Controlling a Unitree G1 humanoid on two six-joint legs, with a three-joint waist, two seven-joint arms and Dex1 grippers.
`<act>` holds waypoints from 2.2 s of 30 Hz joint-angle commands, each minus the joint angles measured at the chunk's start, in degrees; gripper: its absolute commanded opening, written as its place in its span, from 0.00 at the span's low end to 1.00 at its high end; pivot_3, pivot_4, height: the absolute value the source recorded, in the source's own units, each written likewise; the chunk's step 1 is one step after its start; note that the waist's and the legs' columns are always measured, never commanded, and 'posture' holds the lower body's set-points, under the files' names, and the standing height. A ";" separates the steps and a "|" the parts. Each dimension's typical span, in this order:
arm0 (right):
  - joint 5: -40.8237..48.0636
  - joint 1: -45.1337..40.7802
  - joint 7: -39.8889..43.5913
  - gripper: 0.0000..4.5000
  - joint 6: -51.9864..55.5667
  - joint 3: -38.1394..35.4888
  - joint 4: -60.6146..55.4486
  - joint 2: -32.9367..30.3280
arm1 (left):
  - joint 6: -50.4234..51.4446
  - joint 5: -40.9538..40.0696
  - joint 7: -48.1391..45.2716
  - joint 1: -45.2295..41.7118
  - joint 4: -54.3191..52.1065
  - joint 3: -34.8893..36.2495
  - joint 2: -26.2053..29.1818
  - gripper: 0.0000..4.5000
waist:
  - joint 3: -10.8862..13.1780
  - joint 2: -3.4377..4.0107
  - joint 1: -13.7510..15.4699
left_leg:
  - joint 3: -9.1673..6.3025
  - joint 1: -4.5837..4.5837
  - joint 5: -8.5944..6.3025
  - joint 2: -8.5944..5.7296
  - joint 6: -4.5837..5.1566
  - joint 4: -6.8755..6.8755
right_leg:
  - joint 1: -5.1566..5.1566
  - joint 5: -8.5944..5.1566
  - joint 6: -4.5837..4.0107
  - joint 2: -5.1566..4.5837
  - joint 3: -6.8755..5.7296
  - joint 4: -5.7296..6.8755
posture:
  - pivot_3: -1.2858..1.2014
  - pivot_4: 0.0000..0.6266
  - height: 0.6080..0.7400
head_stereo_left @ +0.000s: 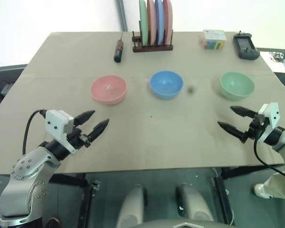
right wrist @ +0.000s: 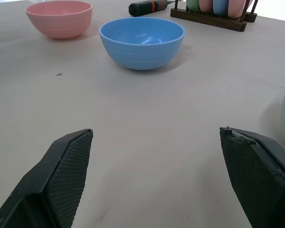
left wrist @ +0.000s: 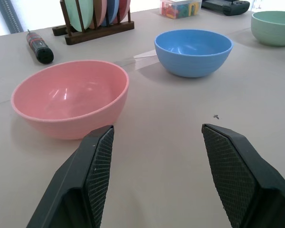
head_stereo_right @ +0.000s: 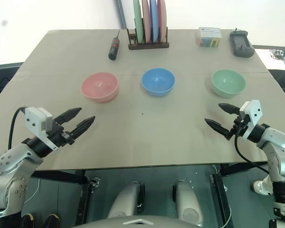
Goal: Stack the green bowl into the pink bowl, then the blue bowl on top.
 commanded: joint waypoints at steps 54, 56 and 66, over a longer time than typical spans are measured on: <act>10.52 0.73 -3.25 0.99 4.03 0.85 -16.59 6.01 | -11.21 26.89 0.44 -44.55 45.92 -27.61 4.43 0.70 | -0.01 -0.04 0.33 | -0.13 -0.09 0.00 -0.03 0.00 0.00 | 0.00 0.14 0.23 0.01 -0.14 0.01 | 0.52 0.24 1.00; 10.47 0.93 -3.02 0.99 3.77 0.58 -16.27 5.86 | -12.31 27.05 -0.23 -45.71 47.02 -27.38 4.20 0.70 | -0.01 -0.04 0.28 | -0.12 -0.09 0.00 -0.03 0.00 0.00 | 0.00 0.14 0.23 0.01 -0.13 0.00 | 0.52 0.24 1.00; 9.98 1.68 -2.39 0.99 3.19 0.44 -15.45 5.65 | -10.88 24.71 -1.58 -44.59 42.08 -25.07 1.85 0.70 | -0.01 -0.04 0.27 | -0.13 -0.09 0.00 -0.03 0.00 0.01 | 0.00 0.14 0.23 0.01 -0.12 0.03 | 0.52 0.24 1.00</act>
